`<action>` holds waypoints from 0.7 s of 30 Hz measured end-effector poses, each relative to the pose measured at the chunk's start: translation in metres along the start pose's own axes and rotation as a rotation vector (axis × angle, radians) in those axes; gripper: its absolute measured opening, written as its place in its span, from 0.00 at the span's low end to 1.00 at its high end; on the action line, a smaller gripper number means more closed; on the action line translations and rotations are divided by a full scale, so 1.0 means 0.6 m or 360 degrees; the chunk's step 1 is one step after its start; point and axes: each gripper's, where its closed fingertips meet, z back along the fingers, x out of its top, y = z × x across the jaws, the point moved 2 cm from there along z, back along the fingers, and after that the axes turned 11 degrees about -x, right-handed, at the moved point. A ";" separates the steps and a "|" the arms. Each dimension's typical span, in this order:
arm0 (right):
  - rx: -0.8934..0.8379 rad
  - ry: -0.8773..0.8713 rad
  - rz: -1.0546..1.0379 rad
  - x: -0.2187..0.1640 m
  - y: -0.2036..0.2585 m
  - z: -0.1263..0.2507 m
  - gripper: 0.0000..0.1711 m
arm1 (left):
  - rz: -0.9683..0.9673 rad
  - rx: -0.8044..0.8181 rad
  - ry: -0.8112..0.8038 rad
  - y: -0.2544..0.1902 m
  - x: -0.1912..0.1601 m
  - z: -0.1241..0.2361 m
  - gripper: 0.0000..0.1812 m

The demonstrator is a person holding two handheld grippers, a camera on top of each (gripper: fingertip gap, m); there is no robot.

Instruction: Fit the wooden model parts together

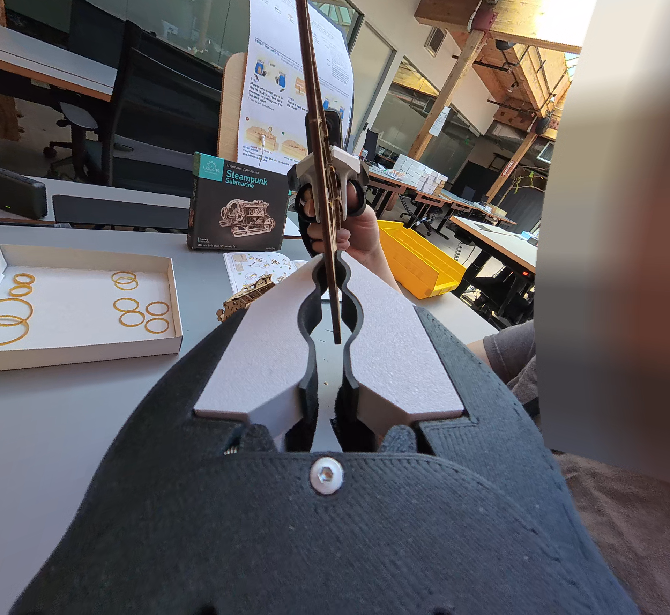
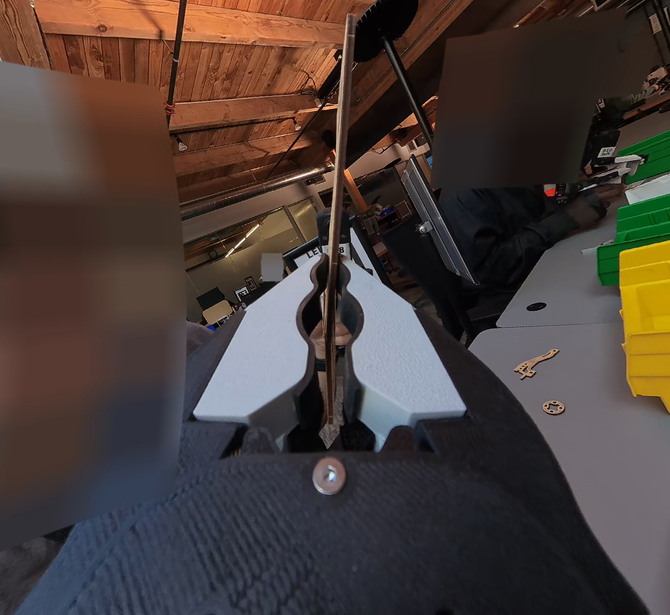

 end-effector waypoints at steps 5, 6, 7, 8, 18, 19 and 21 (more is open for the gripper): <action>-0.0012 -0.0004 -0.0043 -0.002 -0.011 -0.001 0.01 | 0.0018 0.0013 0.0016 0.008 0.000 0.002 0.00; -0.0014 -0.0005 -0.0054 -0.003 -0.014 -0.003 0.01 | 0.0024 0.0018 0.0018 0.010 -0.001 0.004 0.00; -0.0014 -0.0004 -0.0068 -0.005 -0.018 -0.005 0.01 | 0.0030 0.0022 0.0018 0.012 -0.001 0.007 0.00; -0.0014 -0.0003 -0.0081 -0.007 -0.021 -0.009 0.01 | 0.0034 0.0028 0.0017 0.014 -0.002 0.011 0.00; -0.0024 0.0013 -0.0106 -0.019 -0.040 -0.023 0.01 | 0.0038 0.0042 0.0009 0.032 -0.004 0.032 0.00; -0.0022 0.0012 -0.0111 -0.018 -0.041 -0.022 0.01 | 0.0033 0.0043 0.0012 0.033 -0.004 0.031 0.00; -0.0023 0.0007 -0.0126 -0.017 -0.043 -0.020 0.01 | 0.0046 0.0032 0.0005 0.035 -0.004 0.028 0.00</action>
